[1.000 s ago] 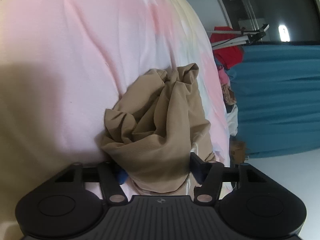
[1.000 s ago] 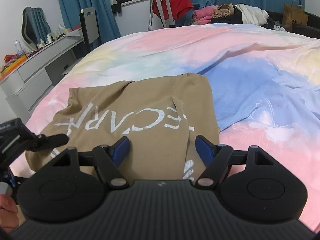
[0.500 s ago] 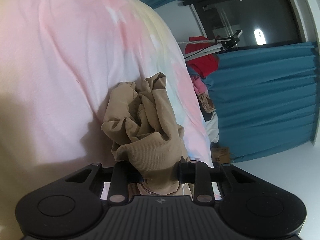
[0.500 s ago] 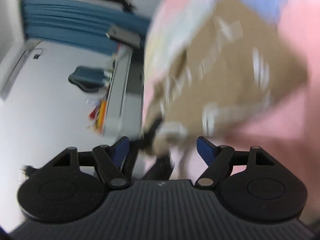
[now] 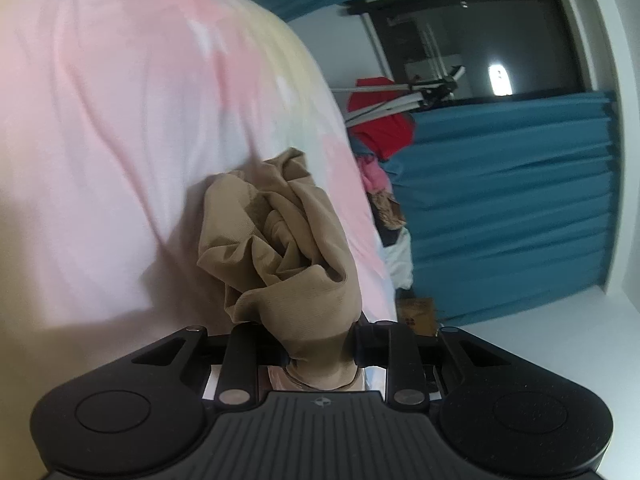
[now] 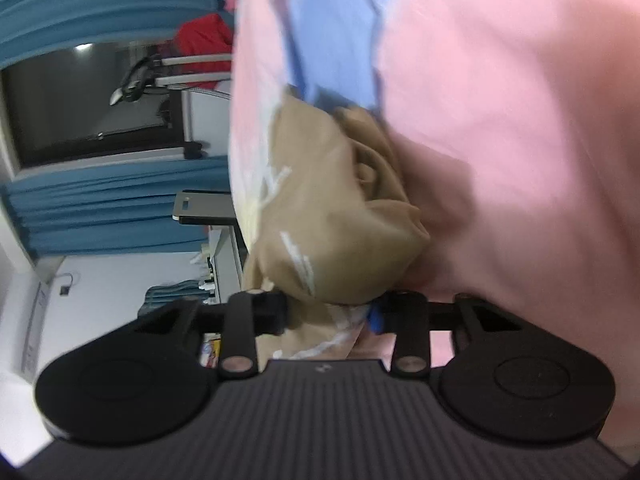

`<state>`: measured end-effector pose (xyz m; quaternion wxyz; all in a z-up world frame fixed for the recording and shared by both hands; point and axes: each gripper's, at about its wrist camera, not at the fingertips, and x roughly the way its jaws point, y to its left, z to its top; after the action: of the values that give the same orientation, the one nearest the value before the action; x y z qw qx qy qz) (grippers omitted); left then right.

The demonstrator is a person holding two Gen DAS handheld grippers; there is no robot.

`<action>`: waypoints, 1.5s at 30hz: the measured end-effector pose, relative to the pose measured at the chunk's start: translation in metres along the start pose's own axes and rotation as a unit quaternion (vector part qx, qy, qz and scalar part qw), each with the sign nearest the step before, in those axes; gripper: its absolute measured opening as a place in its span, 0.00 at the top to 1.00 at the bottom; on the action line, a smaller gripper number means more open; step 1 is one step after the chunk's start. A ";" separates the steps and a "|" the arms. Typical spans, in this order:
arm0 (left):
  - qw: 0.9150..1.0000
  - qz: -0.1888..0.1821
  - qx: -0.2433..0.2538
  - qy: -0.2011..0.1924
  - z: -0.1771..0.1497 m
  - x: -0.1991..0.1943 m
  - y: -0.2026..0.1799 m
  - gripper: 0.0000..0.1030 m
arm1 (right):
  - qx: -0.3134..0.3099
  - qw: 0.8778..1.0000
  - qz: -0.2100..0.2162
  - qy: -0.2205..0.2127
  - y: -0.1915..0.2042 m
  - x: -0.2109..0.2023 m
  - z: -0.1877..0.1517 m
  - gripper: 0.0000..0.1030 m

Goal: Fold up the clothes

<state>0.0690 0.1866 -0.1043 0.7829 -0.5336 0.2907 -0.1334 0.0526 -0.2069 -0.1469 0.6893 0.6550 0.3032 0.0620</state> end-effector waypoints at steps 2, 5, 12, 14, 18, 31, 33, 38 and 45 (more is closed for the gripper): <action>1.000 -0.018 0.015 0.003 0.001 -0.004 -0.008 0.73 | -0.023 1.000 0.011 -0.014 0.013 -0.008 -0.003 0.68; 0.997 -0.052 0.052 0.010 -0.002 -0.012 -0.032 0.73 | -0.026 0.999 0.039 -0.026 0.031 -0.029 -0.002 0.68; 0.994 -0.065 0.068 0.047 -0.029 0.010 -0.096 0.73 | -0.041 0.996 0.041 -0.063 0.071 -0.087 0.035 0.68; 0.994 -0.050 0.069 0.075 -0.041 0.043 -0.120 0.73 | -0.052 0.995 0.027 -0.080 0.082 -0.101 0.056 0.68; 0.990 -0.032 0.053 0.130 -0.064 0.129 -0.163 0.73 | -0.061 0.991 -0.006 -0.120 0.097 -0.119 0.128 0.68; 0.966 -0.041 0.157 0.199 -0.113 0.359 -0.234 0.72 | -0.149 0.963 -0.065 -0.213 0.120 -0.107 0.300 0.68; 0.960 -0.019 0.181 0.212 -0.119 0.369 -0.214 0.72 | -0.153 0.963 -0.083 -0.207 0.098 -0.095 0.305 0.68; 0.940 0.023 0.234 0.248 -0.136 0.366 -0.157 0.72 | -0.145 0.965 -0.145 -0.164 0.040 -0.080 0.278 0.68; 0.916 0.048 0.305 0.255 -0.153 0.343 -0.125 0.56 | -0.123 0.965 -0.171 -0.159 0.000 -0.084 0.242 0.62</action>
<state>0.2625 -0.1569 -0.1376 0.8123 -0.2027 0.4511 -0.3094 0.1058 -0.4571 -0.1292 0.8041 0.5051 0.2874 -0.1253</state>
